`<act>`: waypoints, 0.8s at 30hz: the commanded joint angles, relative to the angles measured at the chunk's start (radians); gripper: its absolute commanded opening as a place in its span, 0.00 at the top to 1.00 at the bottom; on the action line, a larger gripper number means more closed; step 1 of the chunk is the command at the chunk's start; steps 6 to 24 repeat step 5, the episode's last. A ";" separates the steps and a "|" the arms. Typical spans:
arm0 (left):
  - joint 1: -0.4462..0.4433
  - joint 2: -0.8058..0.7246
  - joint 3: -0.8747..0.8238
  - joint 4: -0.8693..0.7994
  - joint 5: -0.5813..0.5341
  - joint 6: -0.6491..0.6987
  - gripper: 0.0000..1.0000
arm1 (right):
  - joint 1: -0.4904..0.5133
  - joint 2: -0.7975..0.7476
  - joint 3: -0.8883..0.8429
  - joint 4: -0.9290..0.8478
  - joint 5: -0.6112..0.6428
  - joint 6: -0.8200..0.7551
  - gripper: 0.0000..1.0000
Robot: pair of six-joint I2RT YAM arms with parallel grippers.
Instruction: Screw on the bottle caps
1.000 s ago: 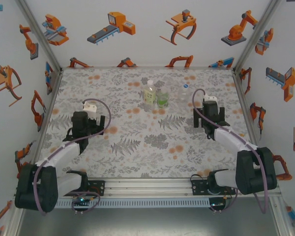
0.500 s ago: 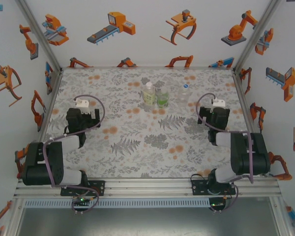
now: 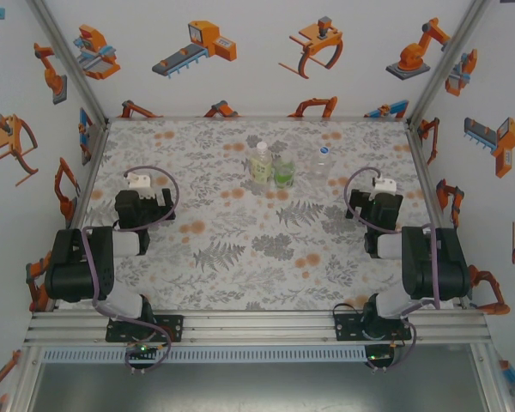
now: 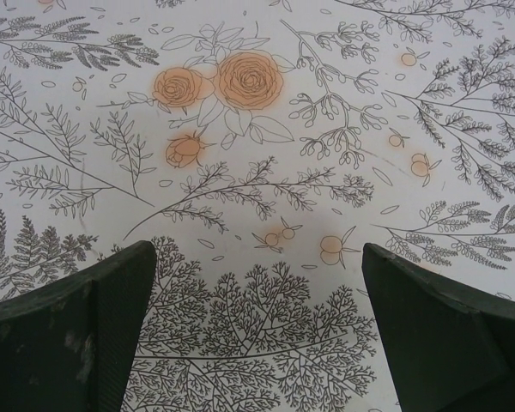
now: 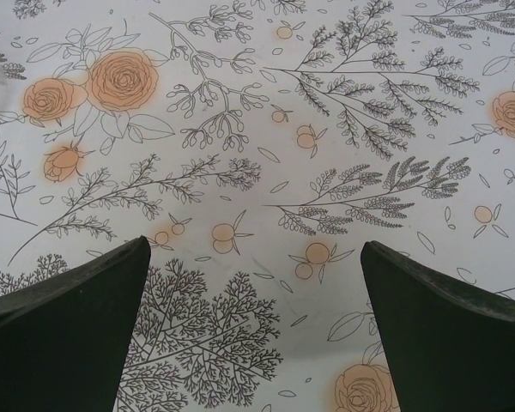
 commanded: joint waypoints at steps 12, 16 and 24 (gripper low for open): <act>0.003 -0.007 0.000 0.034 0.014 -0.022 0.03 | -0.002 -0.004 0.018 0.039 -0.001 0.016 0.01; 0.003 -0.007 0.000 0.034 0.014 -0.022 0.03 | -0.002 -0.004 0.018 0.039 -0.001 0.016 0.01; 0.003 -0.007 0.000 0.034 0.014 -0.022 0.03 | -0.002 -0.004 0.018 0.039 -0.001 0.016 0.01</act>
